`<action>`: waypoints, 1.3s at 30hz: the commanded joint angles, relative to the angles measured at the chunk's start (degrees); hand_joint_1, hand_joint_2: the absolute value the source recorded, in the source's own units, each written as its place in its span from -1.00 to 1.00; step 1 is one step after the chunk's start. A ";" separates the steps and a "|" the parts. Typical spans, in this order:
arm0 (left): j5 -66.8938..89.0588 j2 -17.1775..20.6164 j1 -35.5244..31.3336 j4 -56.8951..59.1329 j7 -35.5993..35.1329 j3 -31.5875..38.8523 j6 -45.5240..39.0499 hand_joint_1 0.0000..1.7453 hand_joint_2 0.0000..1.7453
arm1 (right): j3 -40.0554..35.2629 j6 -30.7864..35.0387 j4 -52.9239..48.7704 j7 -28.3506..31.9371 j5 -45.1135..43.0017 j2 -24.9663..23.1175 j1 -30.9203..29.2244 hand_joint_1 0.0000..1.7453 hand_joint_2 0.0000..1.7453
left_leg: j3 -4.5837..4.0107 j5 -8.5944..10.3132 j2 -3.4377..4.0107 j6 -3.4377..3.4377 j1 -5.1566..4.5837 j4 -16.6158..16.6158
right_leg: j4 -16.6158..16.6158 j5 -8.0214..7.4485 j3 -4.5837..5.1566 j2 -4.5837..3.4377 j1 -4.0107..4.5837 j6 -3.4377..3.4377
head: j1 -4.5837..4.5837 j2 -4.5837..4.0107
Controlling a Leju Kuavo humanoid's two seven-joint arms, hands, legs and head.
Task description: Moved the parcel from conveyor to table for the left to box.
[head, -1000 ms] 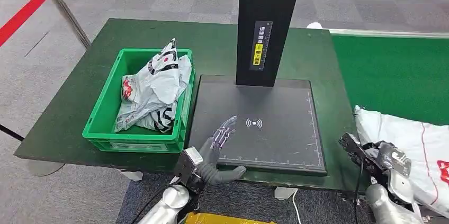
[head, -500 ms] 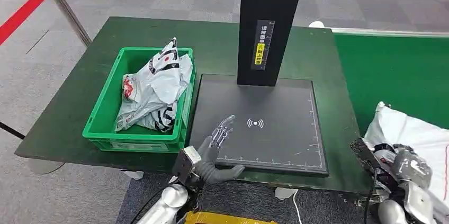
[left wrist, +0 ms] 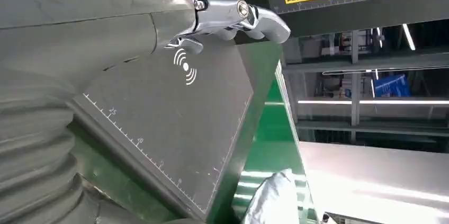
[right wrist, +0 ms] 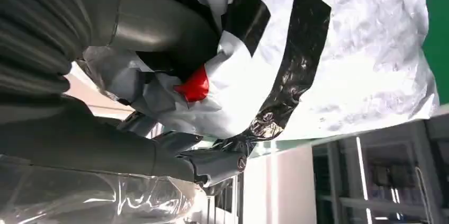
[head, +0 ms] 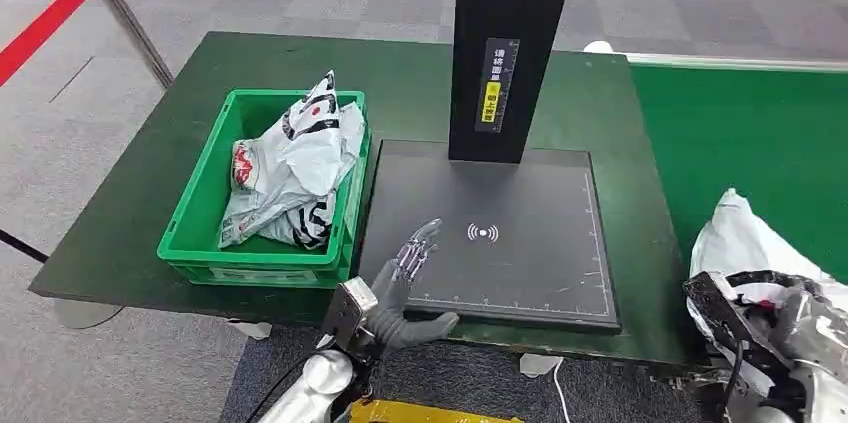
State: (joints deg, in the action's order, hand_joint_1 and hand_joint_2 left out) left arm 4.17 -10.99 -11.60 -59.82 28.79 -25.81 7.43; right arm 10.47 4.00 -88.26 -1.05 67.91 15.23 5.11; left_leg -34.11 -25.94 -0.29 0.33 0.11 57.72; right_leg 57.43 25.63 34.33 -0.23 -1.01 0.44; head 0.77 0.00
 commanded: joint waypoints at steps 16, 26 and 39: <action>0.31 0.39 -1.22 2.74 0.91 -0.56 0.23 -1.00 1.00 | -5.23 0.94 -6.50 3.98 -1.43 -4.24 -1.35 1.00 1.00 | 0.17 -0.02 0.18 0.03 0.03 -0.08 | -0.08 -0.03 -0.16 -0.13 0.04 -0.05 | 0.00 0.00; 2.15 0.14 -2.30 2.11 1.12 -1.73 -0.92 -1.00 1.00 | -14.60 -1.01 -4.88 7.19 -2.02 -4.52 -3.86 1.00 1.00 | 0.23 -0.04 0.29 0.03 0.06 -0.09 | -0.12 -0.05 -0.23 -0.19 0.07 -0.08 | 0.02 0.00; 6.22 -0.83 -3.54 0.23 1.11 -4.37 -3.05 -1.00 1.00 | -27.21 -1.34 1.77 6.41 -0.56 -4.79 -10.19 1.00 1.00 | 0.17 0.05 0.17 0.06 0.06 -0.07 | -0.05 -0.04 -0.18 -0.10 0.06 -0.04 | 0.00 0.00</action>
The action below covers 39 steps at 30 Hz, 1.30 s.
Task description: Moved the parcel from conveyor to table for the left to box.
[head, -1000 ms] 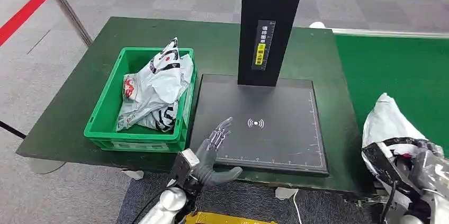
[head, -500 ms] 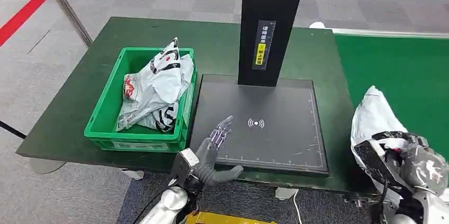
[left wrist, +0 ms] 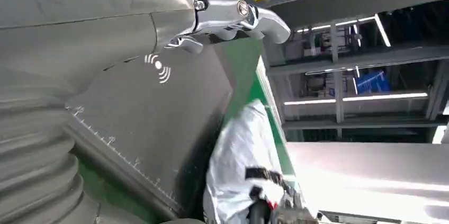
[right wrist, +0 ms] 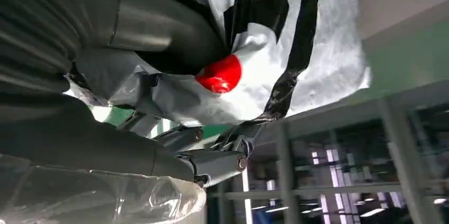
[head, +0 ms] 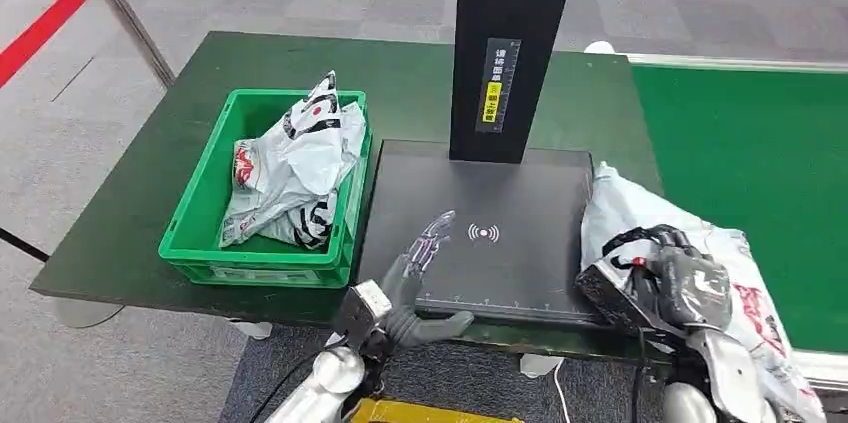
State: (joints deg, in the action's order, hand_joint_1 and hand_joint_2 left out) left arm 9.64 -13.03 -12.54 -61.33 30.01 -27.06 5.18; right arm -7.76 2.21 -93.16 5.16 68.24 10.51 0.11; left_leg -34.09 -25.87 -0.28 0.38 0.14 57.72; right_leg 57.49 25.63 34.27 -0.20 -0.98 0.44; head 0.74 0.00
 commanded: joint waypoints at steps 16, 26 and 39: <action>7.72 0.99 -4.11 -1.81 0.81 -2.73 -6.07 -1.00 1.00 | -19.92 1.01 14.94 -0.30 -4.89 -1.43 -15.92 1.00 1.00 | 0.22 0.04 0.19 0.04 0.04 -0.08 | -0.08 -0.05 -0.16 -0.16 0.05 -0.06 | 0.00 0.00; 8.67 1.83 -3.38 -3.48 1.65 -1.88 -8.01 -1.00 1.00 | -24.58 1.44 18.94 2.14 -6.41 -4.26 -19.21 1.00 1.00 | 0.10 0.05 0.21 0.05 0.02 -0.05 | -0.03 -0.07 -0.05 -0.20 0.03 -0.06 | 0.02 0.00; 11.56 1.58 -7.11 -5.22 2.66 -0.21 -10.65 -1.00 1.00 | -34.28 -2.43 21.00 5.39 -8.35 -4.74 -28.96 1.00 1.00 | 0.08 0.08 0.24 0.08 0.03 0.00 | 0.03 -0.08 0.00 -0.23 0.03 -0.06 | 0.02 0.00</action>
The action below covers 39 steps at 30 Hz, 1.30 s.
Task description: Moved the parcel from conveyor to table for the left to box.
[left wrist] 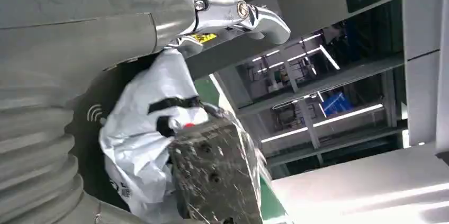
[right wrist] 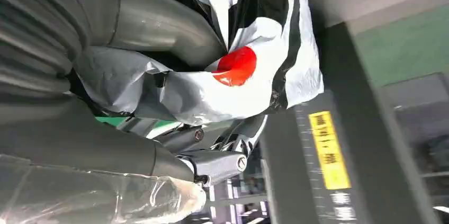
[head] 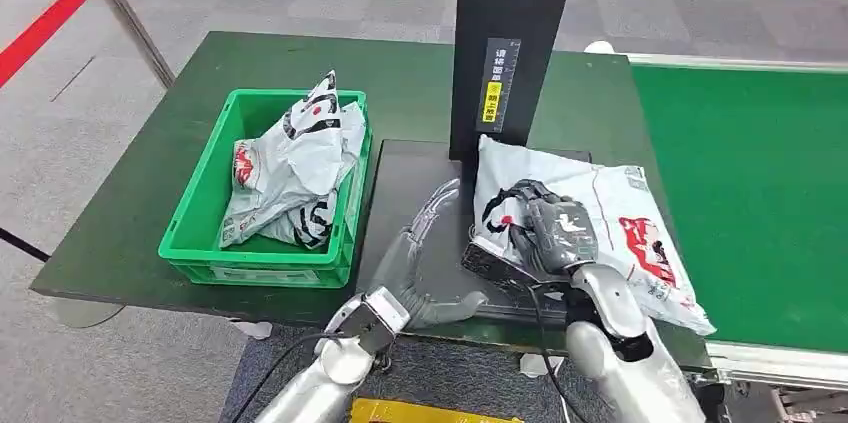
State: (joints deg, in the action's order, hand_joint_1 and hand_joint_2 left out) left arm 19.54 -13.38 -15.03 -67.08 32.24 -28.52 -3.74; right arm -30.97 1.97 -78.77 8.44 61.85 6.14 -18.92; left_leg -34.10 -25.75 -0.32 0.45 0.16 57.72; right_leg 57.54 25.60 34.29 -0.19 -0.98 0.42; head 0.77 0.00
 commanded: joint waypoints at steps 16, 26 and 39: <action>3.08 1.58 -4.72 5.26 0.36 5.02 -5.41 -1.00 1.00 | -17.44 -0.89 1.08 4.76 -5.85 3.06 -1.35 1.00 1.00 | 0.14 -0.01 -0.04 0.03 0.04 -0.06 | -0.11 0.00 -0.14 0.03 0.05 -0.05 | 0.00 0.00; 4.86 0.30 -6.05 6.88 -0.42 7.33 -4.47 -1.00 1.00 | -18.76 -3.93 -1.58 6.55 -7.81 2.66 1.16 1.00 1.00 | 0.19 -0.01 -0.07 0.05 0.09 -0.10 | -0.17 0.01 -0.20 0.08 0.10 -0.09 | -0.02 0.00; 7.94 -0.56 -6.11 7.02 -0.77 6.63 -5.53 -1.00 1.00 | -13.07 -4.59 1.72 9.40 -18.25 -1.58 2.78 1.00 1.00 | 0.10 0.00 -0.04 0.05 0.07 -0.04 | -0.10 0.00 -0.09 0.03 0.08 -0.08 | -0.02 0.00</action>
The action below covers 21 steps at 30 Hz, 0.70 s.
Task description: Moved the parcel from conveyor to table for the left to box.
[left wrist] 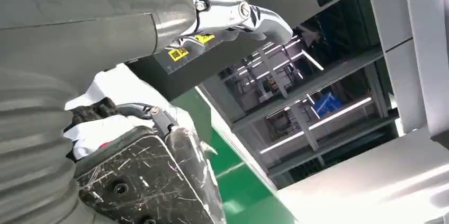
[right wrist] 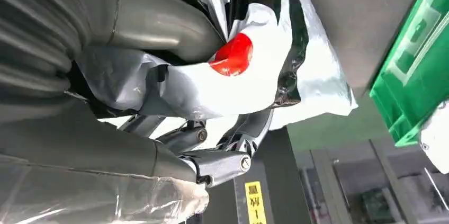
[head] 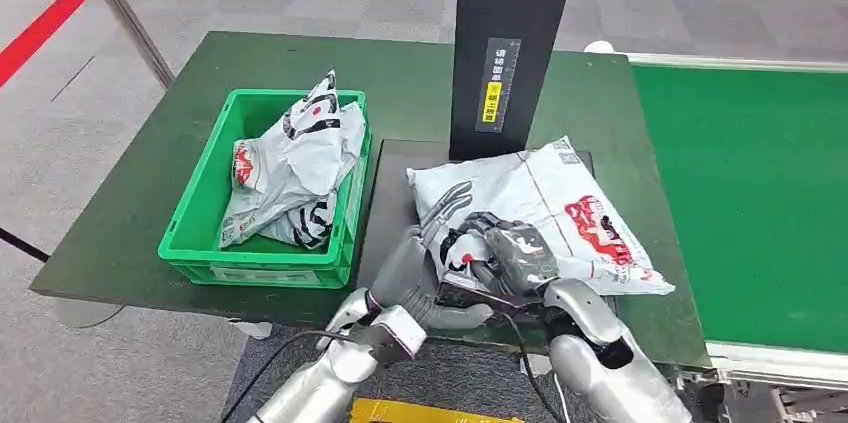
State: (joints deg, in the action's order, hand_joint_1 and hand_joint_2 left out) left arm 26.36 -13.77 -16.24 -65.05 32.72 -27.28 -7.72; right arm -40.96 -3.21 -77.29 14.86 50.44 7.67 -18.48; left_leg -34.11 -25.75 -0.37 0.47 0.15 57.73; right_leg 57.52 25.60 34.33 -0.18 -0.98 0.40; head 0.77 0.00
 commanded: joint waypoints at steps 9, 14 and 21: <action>1.39 -0.06 -4.61 4.40 -1.35 4.79 -1.92 -1.00 1.00 | -1.38 0.85 2.48 2.86 -10.81 -4.20 1.09 1.00 1.00 | 0.19 0.01 0.10 0.07 0.05 -0.09 | -0.09 -0.02 -0.17 -0.06 0.07 -0.08 | -0.02 0.00; 0.87 -0.25 -5.37 6.58 -0.88 3.93 -2.54 -1.00 1.00 | -1.06 -0.37 7.56 5.93 -17.65 -5.29 -1.70 1.00 1.00 | 0.21 0.01 0.15 0.06 0.05 -0.10 | -0.10 -0.03 -0.20 -0.10 0.06 -0.07 | -0.02 0.00; -1.07 -1.05 -7.52 10.27 0.10 1.45 -3.81 -1.00 1.00 | -0.05 -0.63 11.43 5.02 -24.03 -8.43 -3.45 1.00 1.00 | 0.21 0.04 0.13 0.07 0.05 -0.12 | -0.12 -0.06 -0.20 -0.08 0.07 -0.08 | 0.00 0.00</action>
State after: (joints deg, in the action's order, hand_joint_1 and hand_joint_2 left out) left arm 26.45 -15.17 -18.46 -64.44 32.98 -27.06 -9.74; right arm -40.28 -2.40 -71.30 18.21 31.46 4.27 -19.05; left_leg -34.10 -25.71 -0.38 0.51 0.16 57.73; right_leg 57.54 25.58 34.30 -0.17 -0.97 0.39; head 0.76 0.00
